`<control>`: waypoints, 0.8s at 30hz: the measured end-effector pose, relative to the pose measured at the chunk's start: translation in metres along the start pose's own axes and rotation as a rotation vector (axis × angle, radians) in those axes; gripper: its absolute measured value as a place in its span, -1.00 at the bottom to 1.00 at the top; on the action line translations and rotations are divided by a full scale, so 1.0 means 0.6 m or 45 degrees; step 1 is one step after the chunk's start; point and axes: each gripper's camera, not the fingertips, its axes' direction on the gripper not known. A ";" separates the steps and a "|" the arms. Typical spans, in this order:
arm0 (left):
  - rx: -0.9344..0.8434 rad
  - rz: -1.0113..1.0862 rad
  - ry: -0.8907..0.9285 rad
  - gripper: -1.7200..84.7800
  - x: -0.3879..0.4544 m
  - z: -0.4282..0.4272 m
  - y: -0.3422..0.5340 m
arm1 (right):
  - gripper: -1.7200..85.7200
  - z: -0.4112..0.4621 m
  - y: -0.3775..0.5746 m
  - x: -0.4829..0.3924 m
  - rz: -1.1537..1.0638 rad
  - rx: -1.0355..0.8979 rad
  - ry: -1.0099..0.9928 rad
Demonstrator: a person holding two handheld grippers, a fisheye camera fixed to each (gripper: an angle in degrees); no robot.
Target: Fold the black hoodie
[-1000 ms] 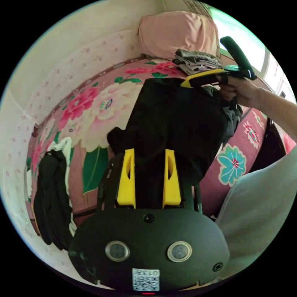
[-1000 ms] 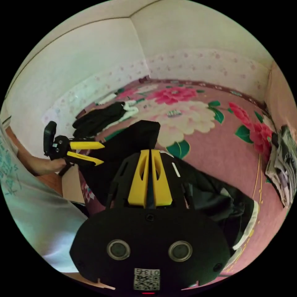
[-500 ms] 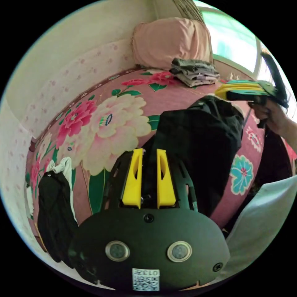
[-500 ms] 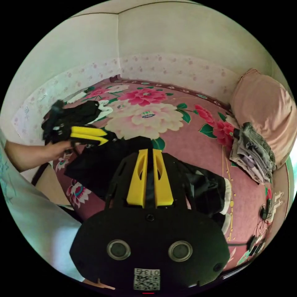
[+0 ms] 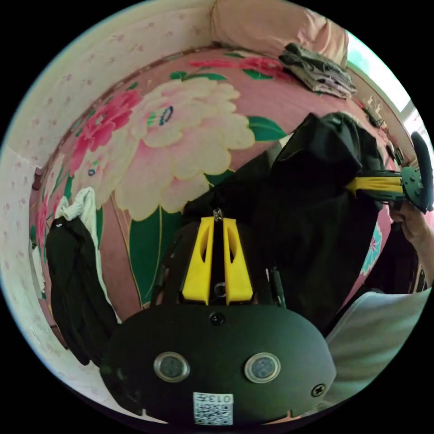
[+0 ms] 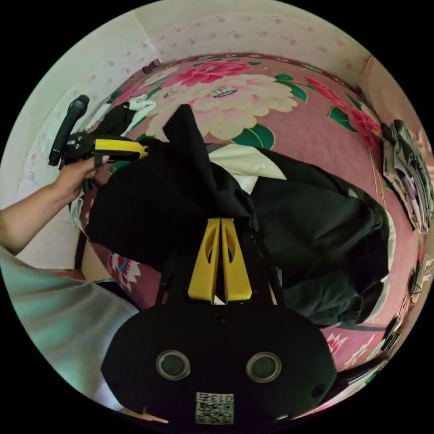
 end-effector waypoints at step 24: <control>0.498 0.295 0.370 -0.77 0.048 -0.099 -0.228 | -0.70 -0.172 0.423 0.361 0.841 0.615 -0.022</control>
